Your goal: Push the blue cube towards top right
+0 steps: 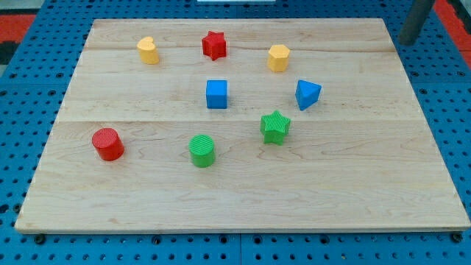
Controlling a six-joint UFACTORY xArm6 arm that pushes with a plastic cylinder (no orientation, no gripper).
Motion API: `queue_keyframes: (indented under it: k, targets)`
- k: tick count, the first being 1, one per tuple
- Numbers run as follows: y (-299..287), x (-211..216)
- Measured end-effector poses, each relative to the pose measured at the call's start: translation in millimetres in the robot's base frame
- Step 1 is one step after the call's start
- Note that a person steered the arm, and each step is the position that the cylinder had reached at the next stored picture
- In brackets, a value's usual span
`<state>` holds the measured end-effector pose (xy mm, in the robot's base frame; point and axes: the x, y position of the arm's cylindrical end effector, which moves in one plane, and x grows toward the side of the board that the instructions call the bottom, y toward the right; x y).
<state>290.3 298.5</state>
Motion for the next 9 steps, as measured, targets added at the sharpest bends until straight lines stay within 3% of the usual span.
queue_keyframes:
  k: [4,6,7,9]
  targets:
    - [-19.5,47.8]
    - [-106.8,85.8]
    - [-106.8,85.8]
    - [-185.1,105.8]
